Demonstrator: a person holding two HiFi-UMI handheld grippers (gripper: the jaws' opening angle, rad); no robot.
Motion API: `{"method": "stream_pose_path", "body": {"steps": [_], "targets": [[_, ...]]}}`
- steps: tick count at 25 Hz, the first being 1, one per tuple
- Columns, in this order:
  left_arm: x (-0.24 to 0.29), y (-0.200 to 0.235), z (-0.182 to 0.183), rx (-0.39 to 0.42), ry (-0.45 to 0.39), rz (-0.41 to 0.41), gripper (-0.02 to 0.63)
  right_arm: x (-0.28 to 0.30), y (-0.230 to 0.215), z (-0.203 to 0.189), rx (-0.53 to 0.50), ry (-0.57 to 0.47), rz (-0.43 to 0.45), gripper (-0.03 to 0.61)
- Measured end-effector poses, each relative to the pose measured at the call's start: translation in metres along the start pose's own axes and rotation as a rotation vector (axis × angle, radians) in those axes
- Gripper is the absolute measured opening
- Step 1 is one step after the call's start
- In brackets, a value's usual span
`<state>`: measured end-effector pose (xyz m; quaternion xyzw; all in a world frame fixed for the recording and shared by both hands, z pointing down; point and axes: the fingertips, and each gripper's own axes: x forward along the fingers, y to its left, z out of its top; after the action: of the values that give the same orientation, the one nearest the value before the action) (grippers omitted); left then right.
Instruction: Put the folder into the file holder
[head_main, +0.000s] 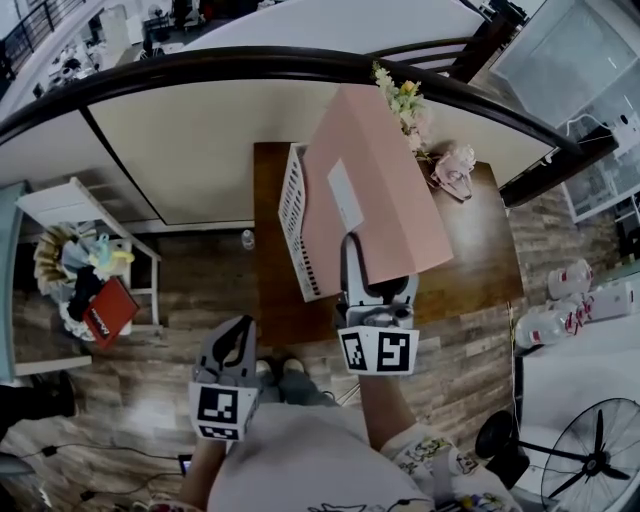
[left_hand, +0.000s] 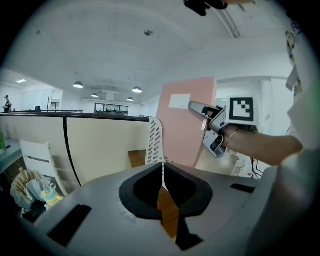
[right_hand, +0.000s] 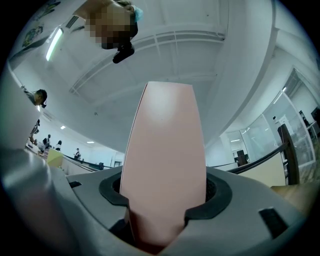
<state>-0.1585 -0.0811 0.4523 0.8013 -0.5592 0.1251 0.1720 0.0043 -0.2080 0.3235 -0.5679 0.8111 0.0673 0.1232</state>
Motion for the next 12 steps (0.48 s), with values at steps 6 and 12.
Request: {"method": "stream_pose_path", "body": {"steps": [6, 12], "targets": [[0.005, 0.004, -0.007, 0.005, 0.029, -0.01, 0.014, 0.001, 0.001, -0.022, -0.007, 0.031, 0.001, 0.272], [0.012, 0.01, -0.005, 0.01, 0.038, -0.013, 0.014, 0.003, 0.002, -0.039, -0.008, 0.066, 0.004, 0.272]]}}
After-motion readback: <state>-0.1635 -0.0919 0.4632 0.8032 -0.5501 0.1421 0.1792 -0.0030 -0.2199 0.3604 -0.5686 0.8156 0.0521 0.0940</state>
